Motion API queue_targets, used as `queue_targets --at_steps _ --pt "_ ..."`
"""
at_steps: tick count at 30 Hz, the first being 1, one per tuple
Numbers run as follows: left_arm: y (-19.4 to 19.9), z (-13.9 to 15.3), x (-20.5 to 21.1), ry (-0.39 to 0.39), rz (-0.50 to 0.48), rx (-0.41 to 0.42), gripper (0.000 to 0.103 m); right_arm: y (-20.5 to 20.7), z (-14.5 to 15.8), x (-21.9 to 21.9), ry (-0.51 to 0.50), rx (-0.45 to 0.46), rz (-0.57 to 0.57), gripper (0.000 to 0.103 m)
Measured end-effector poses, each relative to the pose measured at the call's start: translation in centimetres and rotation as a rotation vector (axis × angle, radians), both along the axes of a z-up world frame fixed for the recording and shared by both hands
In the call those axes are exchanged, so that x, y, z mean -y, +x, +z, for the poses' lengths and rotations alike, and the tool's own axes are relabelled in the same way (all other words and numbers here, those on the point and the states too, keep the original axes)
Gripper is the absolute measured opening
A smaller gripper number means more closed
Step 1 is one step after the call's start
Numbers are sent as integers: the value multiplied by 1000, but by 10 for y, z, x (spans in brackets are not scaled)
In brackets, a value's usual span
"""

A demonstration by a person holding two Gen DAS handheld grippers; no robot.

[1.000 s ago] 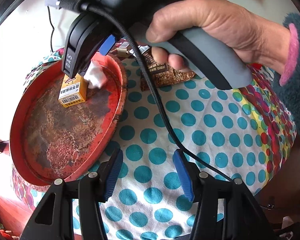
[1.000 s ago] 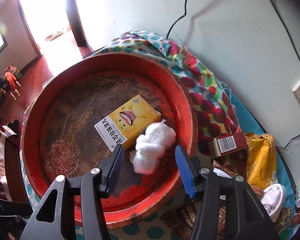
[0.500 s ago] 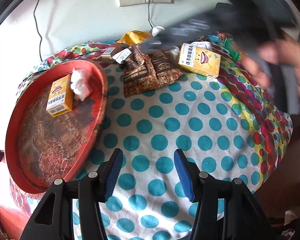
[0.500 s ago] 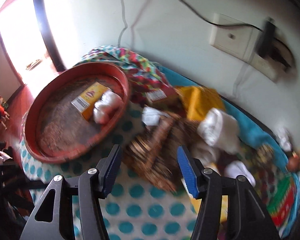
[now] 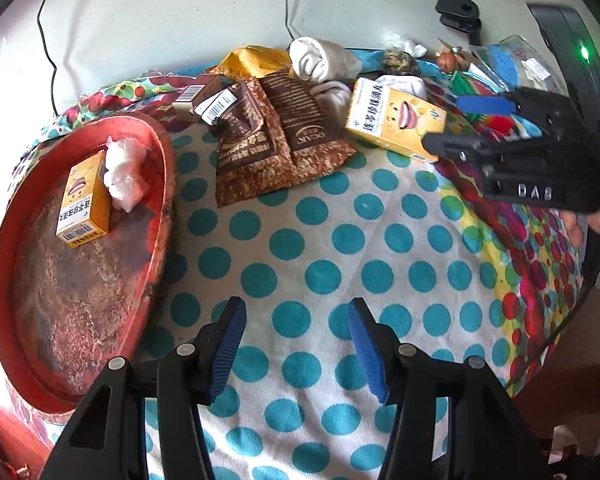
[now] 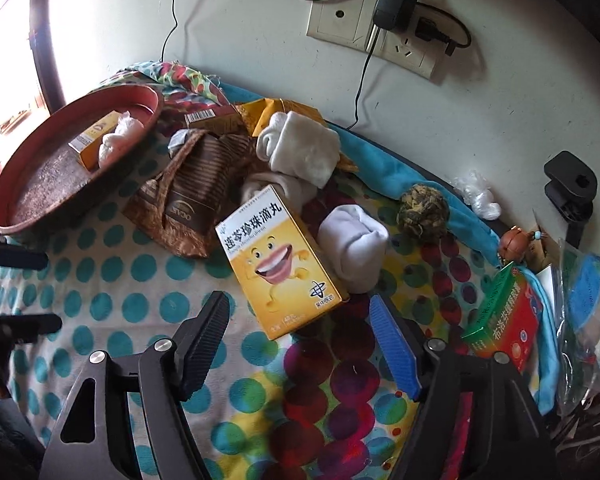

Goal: Organize objects
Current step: 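Grasp the brown snack bag with the left gripper and lift it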

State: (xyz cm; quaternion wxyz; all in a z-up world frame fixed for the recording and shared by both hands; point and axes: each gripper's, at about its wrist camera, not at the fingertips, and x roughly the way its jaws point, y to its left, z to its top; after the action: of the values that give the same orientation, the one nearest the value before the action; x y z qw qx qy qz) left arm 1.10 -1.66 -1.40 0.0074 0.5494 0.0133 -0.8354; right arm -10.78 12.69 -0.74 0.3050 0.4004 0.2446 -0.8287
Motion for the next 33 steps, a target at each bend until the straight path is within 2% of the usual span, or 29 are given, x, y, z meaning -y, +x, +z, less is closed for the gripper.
queue_targets --at_steps 7,13,16,22,24,27,29,31,33 --pt "-19 3 7 1 36 11 55 -8 -15 9 -33 -5 33 71" --pt "-35 9 13 31 62 2 55 -4 -21 14 -70 -48 49 68" --pt "-45 12 14 32 77 5 62 -4 -21 8 -123 -37 35 65" --pt "-60 23 20 74 115 -15 62 4 -18 -14 -219 16 -21 57" --pt "-67 27 21 81 125 -30 63 8 -16 -23 -246 8 -41 41" --pt "-83 30 19 57 135 -39 64 9 -10 -35 -308 37 -68 29" --pt "-97 27 18 45 153 -33 65 9 -10 -38 -334 71 -63 29" --pt "-108 22 18 36 175 -22 65 10 -11 -39 -337 64 -64 29" --pt "-115 15 21 30 209 -3 65 9 -14 -35 -320 69 -49 38"
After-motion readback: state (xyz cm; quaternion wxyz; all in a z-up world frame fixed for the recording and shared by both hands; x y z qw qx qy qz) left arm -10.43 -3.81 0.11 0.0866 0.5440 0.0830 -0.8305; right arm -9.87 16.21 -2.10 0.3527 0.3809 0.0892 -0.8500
